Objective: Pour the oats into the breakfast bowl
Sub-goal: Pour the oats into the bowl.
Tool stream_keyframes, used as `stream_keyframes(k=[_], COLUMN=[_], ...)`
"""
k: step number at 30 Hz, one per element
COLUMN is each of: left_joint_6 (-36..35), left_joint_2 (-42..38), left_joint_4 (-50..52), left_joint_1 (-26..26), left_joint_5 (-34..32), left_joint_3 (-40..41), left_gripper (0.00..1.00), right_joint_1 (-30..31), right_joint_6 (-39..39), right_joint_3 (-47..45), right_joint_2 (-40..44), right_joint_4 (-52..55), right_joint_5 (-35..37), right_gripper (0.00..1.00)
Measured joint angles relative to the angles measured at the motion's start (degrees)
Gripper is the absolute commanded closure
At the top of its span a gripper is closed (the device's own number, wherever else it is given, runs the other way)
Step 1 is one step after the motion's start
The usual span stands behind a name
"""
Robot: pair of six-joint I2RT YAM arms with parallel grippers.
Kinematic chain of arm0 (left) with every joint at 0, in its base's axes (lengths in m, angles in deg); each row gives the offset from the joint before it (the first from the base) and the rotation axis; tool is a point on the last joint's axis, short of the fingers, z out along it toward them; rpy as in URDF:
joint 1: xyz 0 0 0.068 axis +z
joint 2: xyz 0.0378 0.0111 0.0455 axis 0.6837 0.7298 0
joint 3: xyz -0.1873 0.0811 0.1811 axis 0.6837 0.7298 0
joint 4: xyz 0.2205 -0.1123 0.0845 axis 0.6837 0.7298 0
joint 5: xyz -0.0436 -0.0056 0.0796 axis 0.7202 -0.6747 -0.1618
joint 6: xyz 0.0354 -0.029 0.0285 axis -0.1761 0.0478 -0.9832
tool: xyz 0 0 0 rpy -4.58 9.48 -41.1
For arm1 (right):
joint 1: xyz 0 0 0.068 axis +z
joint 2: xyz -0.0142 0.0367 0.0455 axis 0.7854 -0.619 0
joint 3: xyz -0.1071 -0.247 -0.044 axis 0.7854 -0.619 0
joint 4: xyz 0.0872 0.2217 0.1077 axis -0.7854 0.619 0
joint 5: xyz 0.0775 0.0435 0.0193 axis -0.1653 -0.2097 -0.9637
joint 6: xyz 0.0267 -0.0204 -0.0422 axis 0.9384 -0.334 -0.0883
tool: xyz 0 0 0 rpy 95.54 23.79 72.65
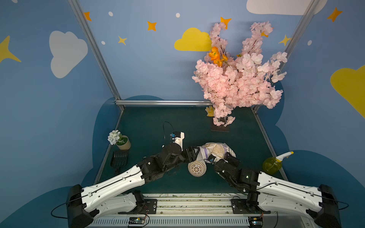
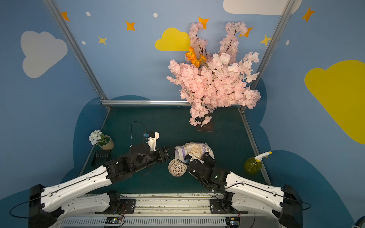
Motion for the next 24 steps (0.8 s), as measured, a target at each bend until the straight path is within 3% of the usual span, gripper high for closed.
stream_keyframes(k=[8, 24], left_joint_6=[0.6, 1.9], left_joint_2=[1.3, 7.5], left_joint_4=[-1.2, -4.4], left_joint_1=[0.0, 0.0], left_joint_5=[0.1, 2.4], left_joint_3=[0.2, 0.5], left_gripper=[0.29, 0.37], right_joint_1=[-0.7, -2.3], right_joint_6=[-7.8, -17.3], right_joint_3=[-0.2, -9.0], right_joint_2=[0.1, 11.9], right_joint_4=[-0.7, -1.4], right_joint_5=[0.0, -1.2], right_gripper=[1.0, 1.0])
